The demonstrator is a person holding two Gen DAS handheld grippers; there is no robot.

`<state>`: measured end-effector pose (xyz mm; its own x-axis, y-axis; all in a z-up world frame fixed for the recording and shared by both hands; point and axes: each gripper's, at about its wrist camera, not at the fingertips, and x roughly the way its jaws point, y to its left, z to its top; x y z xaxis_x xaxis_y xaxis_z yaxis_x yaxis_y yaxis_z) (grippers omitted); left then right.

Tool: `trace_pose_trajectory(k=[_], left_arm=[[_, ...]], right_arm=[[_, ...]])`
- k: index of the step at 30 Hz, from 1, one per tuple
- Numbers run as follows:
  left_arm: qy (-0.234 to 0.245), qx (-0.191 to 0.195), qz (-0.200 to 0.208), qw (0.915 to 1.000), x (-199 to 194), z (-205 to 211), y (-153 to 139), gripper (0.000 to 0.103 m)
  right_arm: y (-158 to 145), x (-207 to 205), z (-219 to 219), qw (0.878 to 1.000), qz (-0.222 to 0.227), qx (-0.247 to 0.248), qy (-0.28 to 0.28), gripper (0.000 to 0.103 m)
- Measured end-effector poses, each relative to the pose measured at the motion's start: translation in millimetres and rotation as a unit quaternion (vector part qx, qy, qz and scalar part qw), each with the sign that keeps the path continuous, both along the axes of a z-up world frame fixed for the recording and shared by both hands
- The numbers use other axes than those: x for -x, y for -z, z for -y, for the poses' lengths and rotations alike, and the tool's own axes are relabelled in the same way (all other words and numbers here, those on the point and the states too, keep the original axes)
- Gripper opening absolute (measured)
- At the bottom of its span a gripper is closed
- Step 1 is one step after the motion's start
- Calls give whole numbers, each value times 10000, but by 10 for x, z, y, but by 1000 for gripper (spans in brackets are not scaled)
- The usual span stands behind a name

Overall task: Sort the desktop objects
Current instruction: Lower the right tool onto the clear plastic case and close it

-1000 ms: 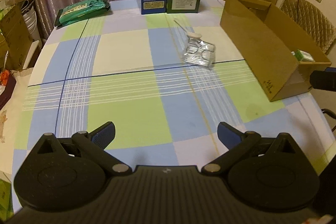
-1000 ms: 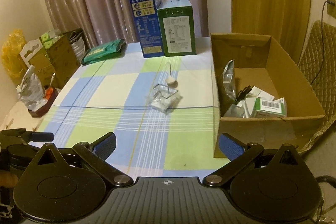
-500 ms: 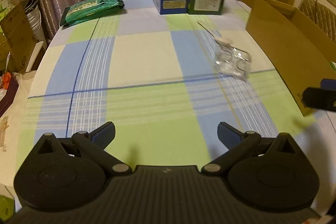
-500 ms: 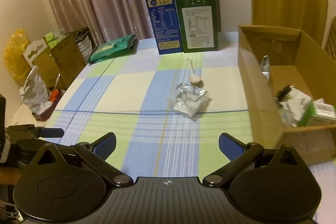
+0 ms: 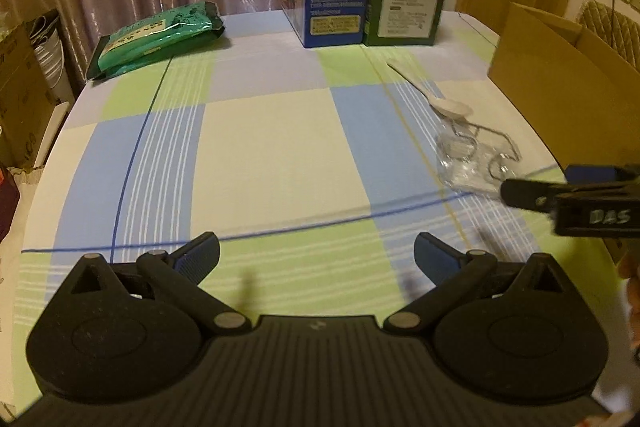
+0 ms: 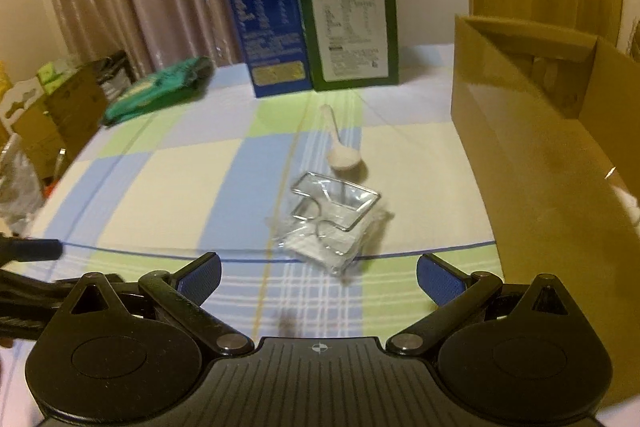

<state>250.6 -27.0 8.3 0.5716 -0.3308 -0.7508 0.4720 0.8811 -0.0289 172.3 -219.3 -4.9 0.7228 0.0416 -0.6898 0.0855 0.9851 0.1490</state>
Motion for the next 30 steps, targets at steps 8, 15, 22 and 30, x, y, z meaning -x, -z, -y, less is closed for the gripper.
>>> trace_pose_trajectory(k=[8, 15, 22, 30], left_arm=[[-296, 22, 21, 9996, -172, -78, 51, 102], [-297, 56, 72, 9995, -170, -58, 30, 102], [-347, 34, 4, 9994, -230, -62, 87, 102], [-579, 154, -24, 9982, -412, -93, 203, 102]], right_arm=[[226, -370, 10, 10000, 67, -25, -4, 101], [331, -585, -6, 9997, 152, 78, 164, 101], [408, -686, -74, 9992, 62, 302, 262, 100], [432, -726, -64, 9987, 62, 401, 303, 95]])
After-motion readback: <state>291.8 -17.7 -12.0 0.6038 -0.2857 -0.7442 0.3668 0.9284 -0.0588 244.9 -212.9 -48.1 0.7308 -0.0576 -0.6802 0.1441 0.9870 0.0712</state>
